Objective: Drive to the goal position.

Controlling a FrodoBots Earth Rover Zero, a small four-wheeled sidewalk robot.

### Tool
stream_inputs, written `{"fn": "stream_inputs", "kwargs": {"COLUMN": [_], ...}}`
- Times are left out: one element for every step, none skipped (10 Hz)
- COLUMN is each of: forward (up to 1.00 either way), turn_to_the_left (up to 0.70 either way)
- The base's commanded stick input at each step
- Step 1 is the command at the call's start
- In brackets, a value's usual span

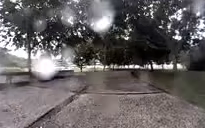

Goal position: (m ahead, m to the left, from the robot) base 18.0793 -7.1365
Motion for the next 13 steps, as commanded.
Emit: {"fn": "stream_inputs", "kwargs": {"forward": [0.67, 0.67, 0.67, 0.67, 0.68, 0.68, 0.68, 0.68, 0.69, 0.69, 0.7, 0.7, 0.7], "turn_to_the_left": [0.0, 0.0, 0.0, 0.0, 0.0, 0.0, 0.0, 0.0, 0.0, 0.0, 0.0, 0.0, 0.0]}}
